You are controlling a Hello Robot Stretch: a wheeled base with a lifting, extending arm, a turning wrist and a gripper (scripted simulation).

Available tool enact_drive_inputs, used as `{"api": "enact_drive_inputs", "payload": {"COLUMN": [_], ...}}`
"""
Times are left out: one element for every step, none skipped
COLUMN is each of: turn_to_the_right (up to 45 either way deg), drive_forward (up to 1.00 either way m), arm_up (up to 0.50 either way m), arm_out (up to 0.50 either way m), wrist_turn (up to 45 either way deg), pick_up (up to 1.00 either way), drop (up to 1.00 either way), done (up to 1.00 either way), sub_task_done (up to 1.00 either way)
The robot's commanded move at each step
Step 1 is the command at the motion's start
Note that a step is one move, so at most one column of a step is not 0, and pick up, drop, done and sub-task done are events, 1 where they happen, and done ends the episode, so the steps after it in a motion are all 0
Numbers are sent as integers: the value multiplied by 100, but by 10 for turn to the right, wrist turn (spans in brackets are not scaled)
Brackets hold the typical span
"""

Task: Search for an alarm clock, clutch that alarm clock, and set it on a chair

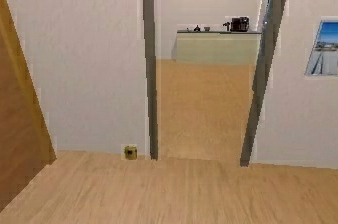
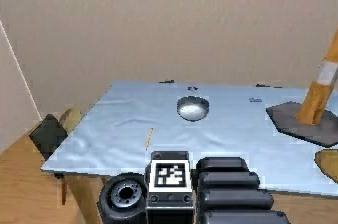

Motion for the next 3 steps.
{"api": "enact_drive_inputs", "payload": {"turn_to_the_right": [30,0,150], "drive_forward": [0,20,0], "arm_up": [0,0,0], "arm_out": [0,0,0], "wrist_turn": [0,0,0], "pick_up": [0,0,0], "drop": [0,0,0], "done": [0,0,0], "sub_task_done": [0,0,0]}}
